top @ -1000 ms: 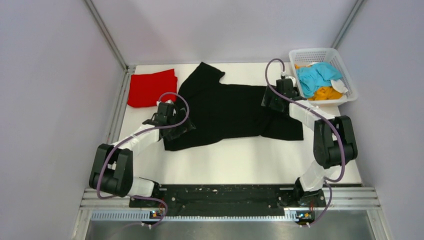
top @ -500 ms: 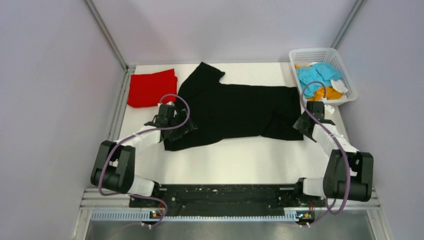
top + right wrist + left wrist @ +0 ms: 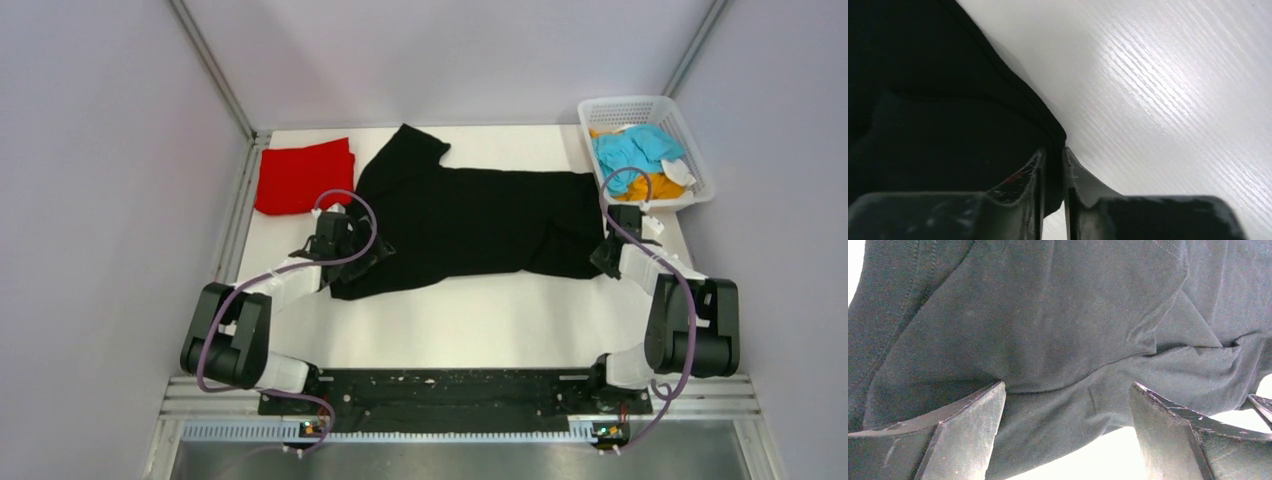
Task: Fold and stack the t-shirts
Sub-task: Fold the flattened tshirt in 1/3 of the way
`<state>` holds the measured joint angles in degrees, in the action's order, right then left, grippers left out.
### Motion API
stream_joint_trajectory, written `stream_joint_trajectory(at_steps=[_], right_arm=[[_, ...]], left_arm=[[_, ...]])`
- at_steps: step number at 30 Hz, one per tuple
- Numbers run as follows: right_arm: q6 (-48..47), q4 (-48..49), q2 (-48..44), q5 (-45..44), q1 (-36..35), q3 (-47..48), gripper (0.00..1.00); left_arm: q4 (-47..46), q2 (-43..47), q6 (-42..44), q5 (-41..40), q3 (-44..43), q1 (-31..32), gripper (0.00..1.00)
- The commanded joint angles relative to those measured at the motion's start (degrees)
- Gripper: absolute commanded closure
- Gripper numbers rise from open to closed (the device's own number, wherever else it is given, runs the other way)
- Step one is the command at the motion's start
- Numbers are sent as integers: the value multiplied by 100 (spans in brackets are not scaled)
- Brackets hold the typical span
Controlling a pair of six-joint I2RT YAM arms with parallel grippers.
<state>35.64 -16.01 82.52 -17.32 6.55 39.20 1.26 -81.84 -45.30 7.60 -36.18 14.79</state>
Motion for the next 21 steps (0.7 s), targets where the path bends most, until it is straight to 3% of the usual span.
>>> stream_joint_trajectory(at_steps=[1,2,5,13,17,21], right_arm=[[70,197,156,212,13,-199,94],[62,203,160,267,13,-223,100],[-26,165,45,427,13,-319,100],[532,-1723,-1324,-1401,22,-275,100],[676,-2838,-1540,-2102,22,35,100],[588,-2885,-1656,-1482,22,-15,100]], left_arm=[[679,-96,-64,-595,360,16,1],[782,-57,-103,-681,359,16,1],[1102,90,-140,-926,367,7,1],[2512,595,-271,-1140,335,-2,1],[2784,1002,-335,-1304,489,-13,1],[3093,1372,-357,-1329,550,-24,1]])
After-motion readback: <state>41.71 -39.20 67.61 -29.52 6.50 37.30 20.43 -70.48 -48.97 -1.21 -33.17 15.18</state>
